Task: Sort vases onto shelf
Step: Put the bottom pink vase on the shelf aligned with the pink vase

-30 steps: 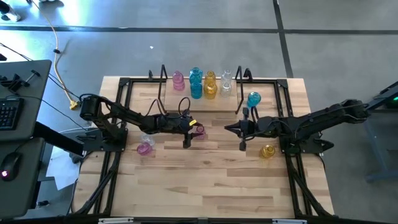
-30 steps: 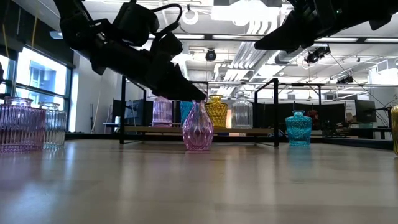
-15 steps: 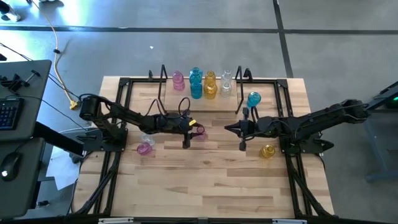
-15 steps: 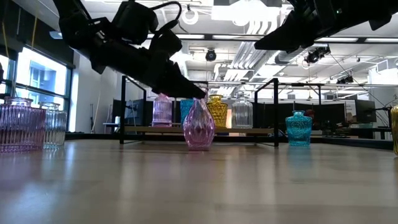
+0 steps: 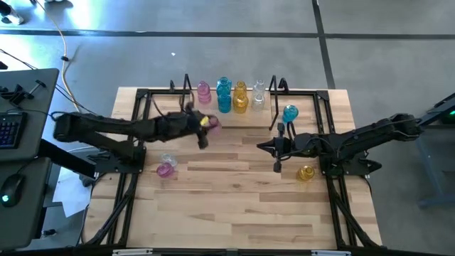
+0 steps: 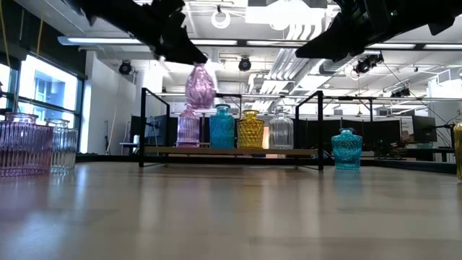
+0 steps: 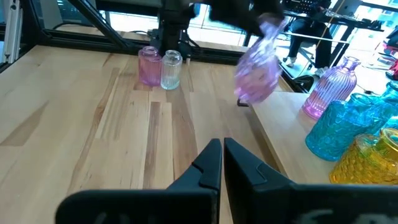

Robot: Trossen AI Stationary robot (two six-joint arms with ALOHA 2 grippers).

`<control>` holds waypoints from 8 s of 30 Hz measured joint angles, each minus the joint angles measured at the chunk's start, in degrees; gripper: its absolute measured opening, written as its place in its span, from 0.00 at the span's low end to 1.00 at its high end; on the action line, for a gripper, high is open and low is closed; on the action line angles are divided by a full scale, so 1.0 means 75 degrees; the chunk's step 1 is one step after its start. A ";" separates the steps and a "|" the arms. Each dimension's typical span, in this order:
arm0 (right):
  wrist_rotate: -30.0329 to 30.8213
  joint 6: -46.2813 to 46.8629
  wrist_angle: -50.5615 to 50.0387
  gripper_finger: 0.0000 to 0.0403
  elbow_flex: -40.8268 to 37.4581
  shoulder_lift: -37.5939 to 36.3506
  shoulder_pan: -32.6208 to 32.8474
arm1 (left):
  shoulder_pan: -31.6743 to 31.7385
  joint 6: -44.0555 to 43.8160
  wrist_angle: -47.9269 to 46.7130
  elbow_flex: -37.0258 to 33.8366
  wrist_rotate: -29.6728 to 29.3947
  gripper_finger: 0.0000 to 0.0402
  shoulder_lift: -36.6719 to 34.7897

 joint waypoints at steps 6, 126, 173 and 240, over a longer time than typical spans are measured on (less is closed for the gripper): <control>-0.0038 0.0003 0.0036 0.00 0.0000 0.0000 -0.0001 | 0.0961 -0.0494 -0.0663 0.0305 -0.0487 0.37 -0.0255; -0.0029 0.0000 -0.0041 0.00 0.0000 0.0000 0.0001 | 0.2314 0.0056 0.0386 0.0273 0.0925 0.38 0.1978; -0.0017 0.0000 -0.0054 0.00 0.0002 0.0000 0.0001 | 0.2278 0.0376 0.0296 0.0241 0.0592 0.51 0.1058; -0.0166 0.0000 -0.0025 0.00 0.0003 -0.0003 0.0001 | 0.1705 0.0525 0.0660 0.0249 -0.1703 0.00 0.3225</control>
